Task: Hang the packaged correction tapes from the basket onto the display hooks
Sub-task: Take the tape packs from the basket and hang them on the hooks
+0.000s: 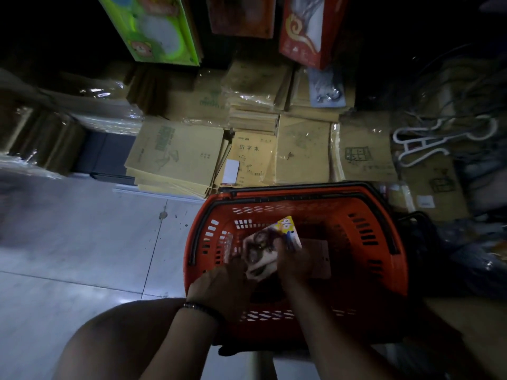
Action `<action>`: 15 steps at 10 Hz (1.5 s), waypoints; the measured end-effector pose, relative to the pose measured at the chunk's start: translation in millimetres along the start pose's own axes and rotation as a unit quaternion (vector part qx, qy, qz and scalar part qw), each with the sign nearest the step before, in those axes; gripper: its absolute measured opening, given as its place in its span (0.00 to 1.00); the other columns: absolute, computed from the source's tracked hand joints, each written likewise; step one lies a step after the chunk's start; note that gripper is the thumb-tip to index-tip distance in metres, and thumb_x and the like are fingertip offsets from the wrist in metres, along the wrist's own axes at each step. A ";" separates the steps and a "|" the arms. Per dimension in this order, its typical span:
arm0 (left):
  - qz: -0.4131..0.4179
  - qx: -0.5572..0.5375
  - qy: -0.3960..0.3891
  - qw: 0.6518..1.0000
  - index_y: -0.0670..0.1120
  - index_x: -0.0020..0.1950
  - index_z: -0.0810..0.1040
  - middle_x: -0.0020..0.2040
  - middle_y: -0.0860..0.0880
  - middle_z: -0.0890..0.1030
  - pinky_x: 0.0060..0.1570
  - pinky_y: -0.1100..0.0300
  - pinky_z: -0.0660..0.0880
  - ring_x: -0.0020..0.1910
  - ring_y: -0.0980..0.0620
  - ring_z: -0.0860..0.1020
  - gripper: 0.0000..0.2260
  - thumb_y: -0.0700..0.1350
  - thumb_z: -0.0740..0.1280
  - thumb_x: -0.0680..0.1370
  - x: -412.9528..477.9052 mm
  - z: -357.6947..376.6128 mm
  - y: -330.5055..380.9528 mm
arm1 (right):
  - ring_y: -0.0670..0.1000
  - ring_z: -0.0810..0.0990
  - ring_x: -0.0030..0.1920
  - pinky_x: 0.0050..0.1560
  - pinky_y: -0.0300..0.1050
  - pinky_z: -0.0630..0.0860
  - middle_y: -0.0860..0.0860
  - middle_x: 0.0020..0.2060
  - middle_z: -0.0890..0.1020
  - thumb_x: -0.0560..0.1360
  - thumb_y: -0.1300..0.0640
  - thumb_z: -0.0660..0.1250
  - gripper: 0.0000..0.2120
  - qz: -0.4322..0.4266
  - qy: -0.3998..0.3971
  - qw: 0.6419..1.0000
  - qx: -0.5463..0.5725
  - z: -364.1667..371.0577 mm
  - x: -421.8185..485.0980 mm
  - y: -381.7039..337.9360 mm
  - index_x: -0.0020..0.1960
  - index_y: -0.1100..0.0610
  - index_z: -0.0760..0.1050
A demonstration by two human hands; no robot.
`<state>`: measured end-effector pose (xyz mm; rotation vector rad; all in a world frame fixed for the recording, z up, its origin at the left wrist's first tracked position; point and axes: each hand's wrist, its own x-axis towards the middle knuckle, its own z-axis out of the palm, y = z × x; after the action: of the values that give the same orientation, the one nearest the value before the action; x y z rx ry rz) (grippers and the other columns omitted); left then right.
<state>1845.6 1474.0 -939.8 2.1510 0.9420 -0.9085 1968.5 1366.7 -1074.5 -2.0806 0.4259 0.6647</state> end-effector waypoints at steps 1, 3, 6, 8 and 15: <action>0.048 -0.045 0.020 0.998 0.53 0.70 0.75 0.64 0.48 0.83 0.60 0.47 0.81 0.60 0.46 0.83 0.25 0.64 0.59 0.78 -0.7 -13.6 7.0 | 0.55 0.86 0.43 0.41 0.39 0.77 0.53 0.39 0.87 0.72 0.56 0.80 0.08 -0.052 -0.010 0.998 0.030 -42.6 -30.3 -17.0 0.45 0.60 0.86; 0.045 -0.178 0.239 0.954 0.52 0.70 0.74 0.69 0.42 0.76 0.68 0.41 0.74 0.68 0.39 0.75 0.26 0.67 0.60 0.79 -27.7 -25.1 23.0 | 0.48 0.87 0.40 0.43 0.56 0.84 0.47 0.36 0.87 0.64 0.43 0.77 0.15 -0.144 -0.072 0.986 0.053 -124.2 -82.7 -44.6 0.44 0.52 0.85; 0.155 -0.626 -0.031 0.764 0.50 0.66 0.85 0.65 0.45 0.85 0.71 0.44 0.75 0.64 0.44 0.83 0.19 0.58 0.69 0.80 -124.8 -34.9 54.5 | 0.44 0.86 0.46 0.46 0.41 0.80 0.46 0.45 0.89 0.71 0.58 0.74 0.09 -0.318 -0.222 0.921 0.042 -224.7 -169.2 -130.8 0.51 0.54 0.87; 0.219 -0.661 -0.014 0.718 0.45 0.68 0.82 0.67 0.34 0.82 0.58 0.37 0.79 0.66 0.30 0.80 0.16 0.49 0.70 0.81 -184.1 -50.7 82.0 | 0.46 0.86 0.50 0.56 0.52 0.81 0.46 0.47 0.89 0.76 0.58 0.72 0.08 -0.381 -0.170 0.906 0.071 -267.3 -194.6 -181.0 0.54 0.52 0.85; 0.422 -0.617 0.201 0.633 0.50 0.69 0.79 0.63 0.42 0.86 0.50 0.35 0.83 0.58 0.36 0.86 0.14 0.49 0.67 0.84 -410.6 -262.4 174.9 | 0.51 0.47 0.82 0.82 0.57 0.51 0.48 0.82 0.49 0.65 0.28 0.74 0.55 -0.754 0.028 0.561 -0.339 -400.2 -375.1 -429.7 0.83 0.45 0.52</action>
<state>1863.4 1420.2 -425.2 1.1810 0.3375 0.6404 2014.0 1288.4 -383.6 -2.1627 -1.7548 -0.4238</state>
